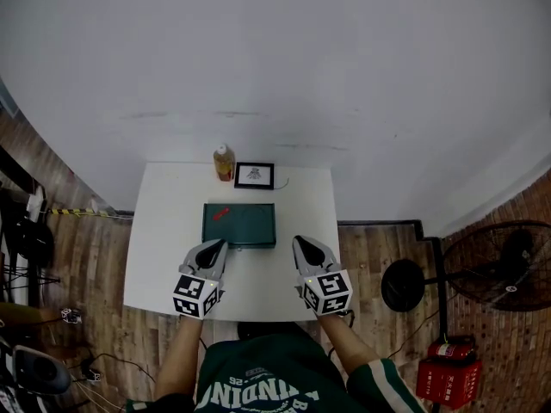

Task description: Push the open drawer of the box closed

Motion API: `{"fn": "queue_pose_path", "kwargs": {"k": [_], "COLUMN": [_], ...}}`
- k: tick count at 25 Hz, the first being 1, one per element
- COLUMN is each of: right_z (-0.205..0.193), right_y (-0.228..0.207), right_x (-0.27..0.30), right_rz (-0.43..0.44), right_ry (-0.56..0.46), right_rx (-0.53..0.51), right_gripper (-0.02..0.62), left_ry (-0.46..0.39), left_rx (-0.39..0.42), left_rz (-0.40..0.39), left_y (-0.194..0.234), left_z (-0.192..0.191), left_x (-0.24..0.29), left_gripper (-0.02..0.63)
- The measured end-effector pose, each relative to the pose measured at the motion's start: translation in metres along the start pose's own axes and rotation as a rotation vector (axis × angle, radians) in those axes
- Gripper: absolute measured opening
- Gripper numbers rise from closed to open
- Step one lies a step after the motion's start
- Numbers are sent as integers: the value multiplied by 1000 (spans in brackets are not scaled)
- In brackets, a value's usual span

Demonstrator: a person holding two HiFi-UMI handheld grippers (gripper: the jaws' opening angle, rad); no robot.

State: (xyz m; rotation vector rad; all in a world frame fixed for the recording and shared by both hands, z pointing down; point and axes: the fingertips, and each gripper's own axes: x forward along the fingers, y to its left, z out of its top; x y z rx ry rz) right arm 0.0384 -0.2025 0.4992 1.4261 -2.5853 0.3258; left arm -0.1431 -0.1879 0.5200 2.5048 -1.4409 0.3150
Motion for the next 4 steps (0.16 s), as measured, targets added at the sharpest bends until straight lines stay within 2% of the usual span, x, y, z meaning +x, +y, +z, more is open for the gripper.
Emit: {"fn": "queue_pose_path", "kwargs": {"k": [4], "right_z": [1], "right_y": [-1], "right_x": [4], "right_rz": [-2], "right_ry": [6], "right_rx": [3], "right_gripper": [2], "left_ry": [3], "left_rx": [-4], "left_rz": [2], "left_y": [5], "left_z": [3], "left_x": [1], "left_gripper": [52]}}
